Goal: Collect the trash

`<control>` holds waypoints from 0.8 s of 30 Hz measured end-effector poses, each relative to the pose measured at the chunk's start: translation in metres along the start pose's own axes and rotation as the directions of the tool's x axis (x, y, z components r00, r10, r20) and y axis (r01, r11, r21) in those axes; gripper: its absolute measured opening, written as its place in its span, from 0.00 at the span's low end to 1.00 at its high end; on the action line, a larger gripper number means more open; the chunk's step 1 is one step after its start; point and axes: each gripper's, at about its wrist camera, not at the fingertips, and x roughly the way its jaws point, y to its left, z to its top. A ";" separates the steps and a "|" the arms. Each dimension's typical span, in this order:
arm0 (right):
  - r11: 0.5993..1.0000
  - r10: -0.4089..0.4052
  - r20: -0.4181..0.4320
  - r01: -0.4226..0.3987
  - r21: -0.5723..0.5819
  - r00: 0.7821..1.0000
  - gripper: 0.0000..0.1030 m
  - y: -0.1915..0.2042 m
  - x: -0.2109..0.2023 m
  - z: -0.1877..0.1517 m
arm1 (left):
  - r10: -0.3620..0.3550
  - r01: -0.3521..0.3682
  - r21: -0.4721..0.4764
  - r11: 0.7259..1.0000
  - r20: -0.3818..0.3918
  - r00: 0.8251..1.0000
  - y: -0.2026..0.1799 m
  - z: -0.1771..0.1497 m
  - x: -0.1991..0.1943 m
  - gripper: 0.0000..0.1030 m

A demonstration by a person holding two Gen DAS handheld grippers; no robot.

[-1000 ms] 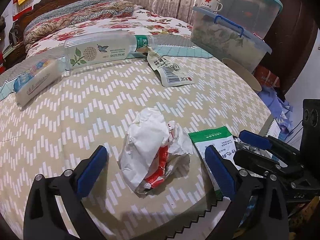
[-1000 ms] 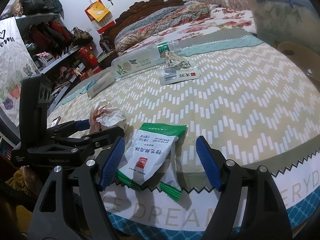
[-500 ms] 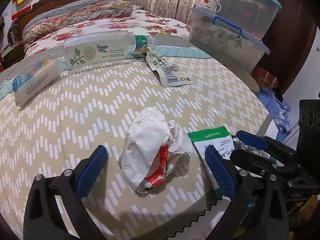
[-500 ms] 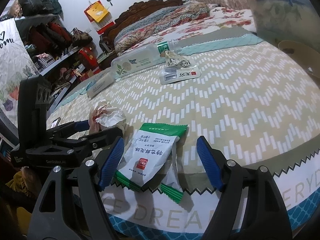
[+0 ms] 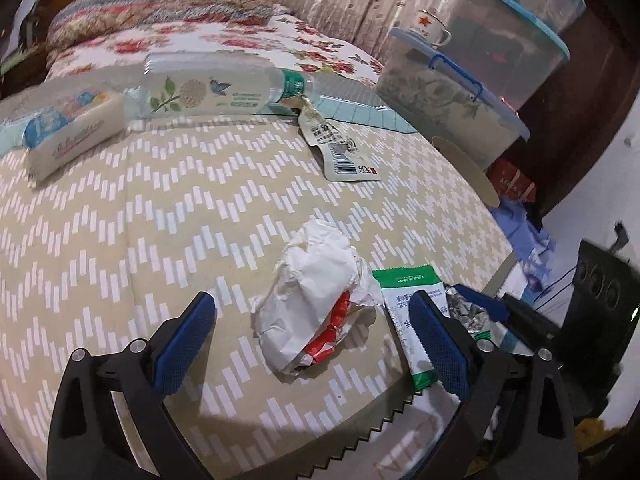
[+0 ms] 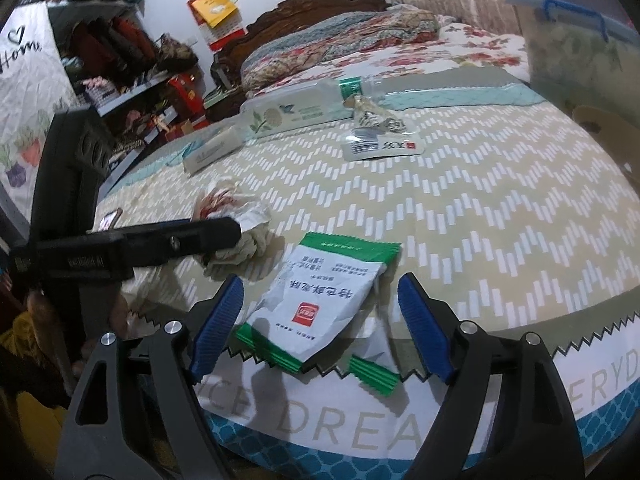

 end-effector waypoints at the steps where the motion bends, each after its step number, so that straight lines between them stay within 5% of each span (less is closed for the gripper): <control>1: 1.000 -0.005 -0.004 0.005 -0.010 1.000 0.79 0.001 0.001 0.000 | -0.001 0.001 -0.013 1.000 -0.001 1.000 0.002 0.000 -0.001 0.85; 7: 0.992 -0.073 -0.011 0.071 -0.109 0.997 0.78 0.013 0.006 -0.007 | 0.012 -0.012 0.013 1.000 -0.018 1.000 -0.005 0.001 0.003 0.50; 8: 0.987 -0.099 -0.008 0.097 -0.131 0.995 0.73 0.015 0.006 -0.008 | 0.013 -0.013 0.026 1.000 -0.023 1.000 -0.008 0.002 0.005 0.44; 10: 0.971 -0.153 0.002 0.151 -0.187 0.988 0.29 0.020 0.007 -0.010 | 0.030 -0.029 0.055 0.998 -0.014 0.999 -0.015 0.002 0.005 0.39; 12: 0.971 -0.150 0.007 0.148 -0.185 0.989 0.20 0.017 0.004 -0.010 | 0.022 -0.021 0.073 0.997 -0.014 1.000 -0.021 0.006 0.005 0.35; 24: 0.984 -0.166 0.133 0.156 0.081 0.977 0.11 -0.073 -0.033 0.016 | -0.077 0.086 0.128 0.988 -0.075 0.994 -0.078 0.052 0.044 0.32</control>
